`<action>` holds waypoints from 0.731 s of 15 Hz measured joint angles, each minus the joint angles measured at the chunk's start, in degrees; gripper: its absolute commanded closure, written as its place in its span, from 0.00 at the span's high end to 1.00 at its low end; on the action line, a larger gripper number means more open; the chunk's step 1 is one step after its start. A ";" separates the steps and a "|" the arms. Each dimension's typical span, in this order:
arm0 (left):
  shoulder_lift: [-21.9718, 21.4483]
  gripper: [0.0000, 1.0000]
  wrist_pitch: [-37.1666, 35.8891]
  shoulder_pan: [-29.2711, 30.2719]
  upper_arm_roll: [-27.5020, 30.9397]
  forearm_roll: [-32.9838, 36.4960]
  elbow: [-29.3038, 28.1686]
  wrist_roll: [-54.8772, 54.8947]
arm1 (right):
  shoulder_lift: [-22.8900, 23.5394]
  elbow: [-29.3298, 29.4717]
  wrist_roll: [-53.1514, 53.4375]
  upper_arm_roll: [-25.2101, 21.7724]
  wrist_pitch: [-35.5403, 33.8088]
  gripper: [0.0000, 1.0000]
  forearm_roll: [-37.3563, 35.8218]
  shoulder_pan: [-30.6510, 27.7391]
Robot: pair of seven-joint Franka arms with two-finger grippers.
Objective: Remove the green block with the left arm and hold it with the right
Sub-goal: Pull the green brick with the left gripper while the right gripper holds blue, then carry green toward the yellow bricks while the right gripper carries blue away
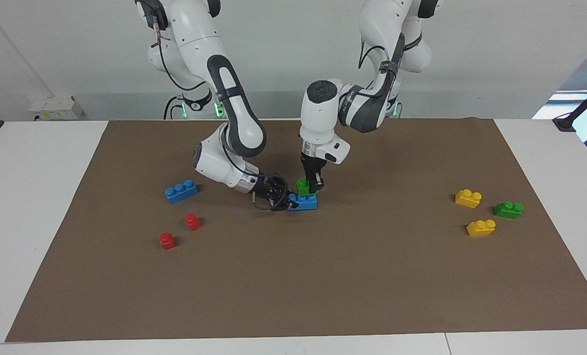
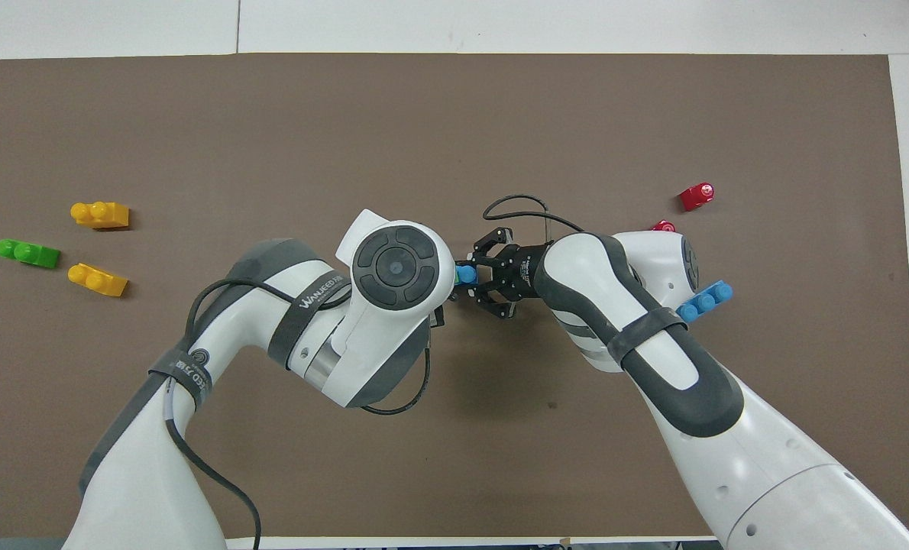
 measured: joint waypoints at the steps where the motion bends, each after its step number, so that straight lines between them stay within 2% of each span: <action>1: -0.77 0.00 -0.81 0.00 0.01 -0.02 0.02 0.03 | 0.06 0.11 0.17 -0.01 0.00 0.00 0.02 0.00; 6: -5.11 0.00 -6.12 0.71 0.35 -0.89 0.23 3.65 | 0.10 0.24 0.24 -0.02 0.00 0.00 0.02 -0.01; 11: -11.76 0.00 -13.90 4.77 0.76 -3.72 0.51 16.12 | 0.10 0.92 1.20 -0.21 0.02 0.00 0.03 -0.21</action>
